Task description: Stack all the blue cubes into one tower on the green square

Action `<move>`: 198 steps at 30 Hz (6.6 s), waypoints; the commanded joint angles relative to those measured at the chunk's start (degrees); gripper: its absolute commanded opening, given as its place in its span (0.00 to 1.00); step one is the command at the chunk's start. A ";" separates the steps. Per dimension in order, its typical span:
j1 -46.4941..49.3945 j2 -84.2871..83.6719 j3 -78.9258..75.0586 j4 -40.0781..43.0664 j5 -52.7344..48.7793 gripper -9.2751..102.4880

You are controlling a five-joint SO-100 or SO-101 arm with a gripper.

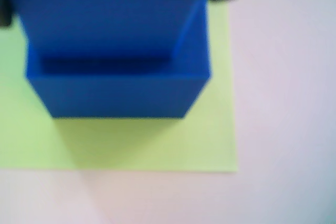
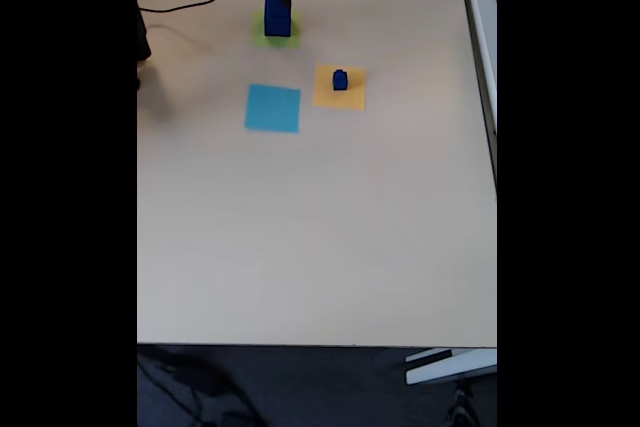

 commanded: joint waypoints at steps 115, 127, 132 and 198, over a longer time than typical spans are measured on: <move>3.96 -0.62 -19.42 -5.36 -2.20 0.26; 15.56 -5.80 -22.06 -10.90 -16.88 0.28; 17.93 -11.43 -21.80 -15.29 -20.57 0.27; 23.82 -11.16 -0.09 -32.43 -29.44 0.25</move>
